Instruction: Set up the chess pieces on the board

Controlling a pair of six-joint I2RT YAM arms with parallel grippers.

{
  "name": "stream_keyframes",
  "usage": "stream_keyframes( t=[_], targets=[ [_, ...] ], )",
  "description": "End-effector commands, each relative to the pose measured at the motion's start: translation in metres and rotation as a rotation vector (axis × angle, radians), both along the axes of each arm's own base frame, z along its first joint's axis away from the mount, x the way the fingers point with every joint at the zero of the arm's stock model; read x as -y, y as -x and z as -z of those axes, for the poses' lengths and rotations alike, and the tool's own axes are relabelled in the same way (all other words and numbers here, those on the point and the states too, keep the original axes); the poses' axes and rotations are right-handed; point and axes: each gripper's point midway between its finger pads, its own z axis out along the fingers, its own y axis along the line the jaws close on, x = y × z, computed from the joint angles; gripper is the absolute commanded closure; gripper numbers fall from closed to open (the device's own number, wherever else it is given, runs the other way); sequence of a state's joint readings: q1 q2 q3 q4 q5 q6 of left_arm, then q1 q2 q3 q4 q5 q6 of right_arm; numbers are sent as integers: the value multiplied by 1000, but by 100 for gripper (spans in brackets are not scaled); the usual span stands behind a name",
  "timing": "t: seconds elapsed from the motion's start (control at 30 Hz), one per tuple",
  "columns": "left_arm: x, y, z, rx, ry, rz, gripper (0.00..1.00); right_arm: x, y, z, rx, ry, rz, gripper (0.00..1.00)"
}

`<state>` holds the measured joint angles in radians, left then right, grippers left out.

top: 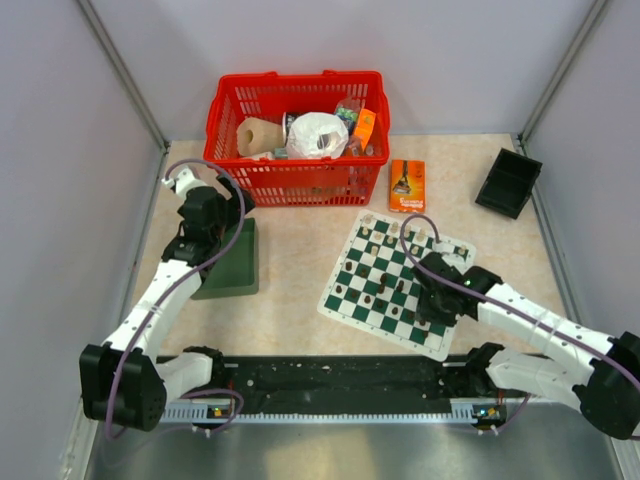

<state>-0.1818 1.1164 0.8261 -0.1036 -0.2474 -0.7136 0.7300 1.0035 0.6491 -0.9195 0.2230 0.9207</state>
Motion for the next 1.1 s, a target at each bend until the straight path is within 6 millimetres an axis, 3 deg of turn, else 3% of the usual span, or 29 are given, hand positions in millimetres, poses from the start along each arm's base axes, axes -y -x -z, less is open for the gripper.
stream_keyframes(
  t=[0.0, 1.07],
  targets=[
    [1, -9, -12, 52, 24, 1, 1, 0, 15, 8, -74, -15, 0, 61],
    [0, -7, -6, 39, 22, -4, 1, 1, 18, 28, -104, -4, 1, 74]
  ],
)
